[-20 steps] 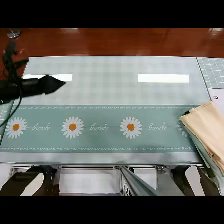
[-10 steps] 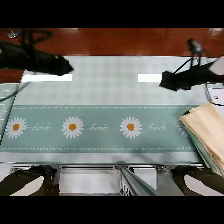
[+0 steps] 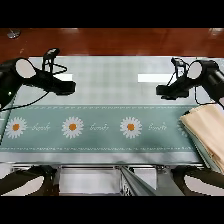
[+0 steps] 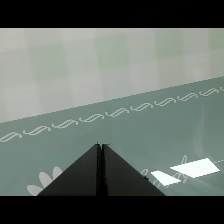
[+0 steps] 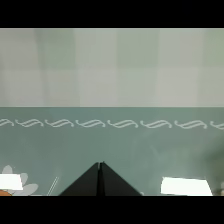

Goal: Fold the shirts.

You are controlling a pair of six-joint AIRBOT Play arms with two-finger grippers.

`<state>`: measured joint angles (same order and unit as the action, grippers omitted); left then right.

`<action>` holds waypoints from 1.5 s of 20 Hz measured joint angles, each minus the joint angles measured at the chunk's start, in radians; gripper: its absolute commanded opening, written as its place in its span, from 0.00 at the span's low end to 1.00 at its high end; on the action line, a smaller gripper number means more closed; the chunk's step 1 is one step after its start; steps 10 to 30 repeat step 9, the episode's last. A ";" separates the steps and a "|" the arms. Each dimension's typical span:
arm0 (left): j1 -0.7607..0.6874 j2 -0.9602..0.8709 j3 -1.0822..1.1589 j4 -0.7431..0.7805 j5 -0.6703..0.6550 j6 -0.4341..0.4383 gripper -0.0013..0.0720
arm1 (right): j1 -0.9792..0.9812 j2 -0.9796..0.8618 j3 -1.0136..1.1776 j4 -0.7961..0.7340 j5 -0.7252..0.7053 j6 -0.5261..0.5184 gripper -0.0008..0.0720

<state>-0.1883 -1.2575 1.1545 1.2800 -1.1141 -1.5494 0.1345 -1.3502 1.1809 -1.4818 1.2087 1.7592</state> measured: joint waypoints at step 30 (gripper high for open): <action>0.000 -0.009 -0.009 0.005 0.006 -0.007 0.05 | 0.002 -0.003 0.000 -0.026 0.004 0.007 0.04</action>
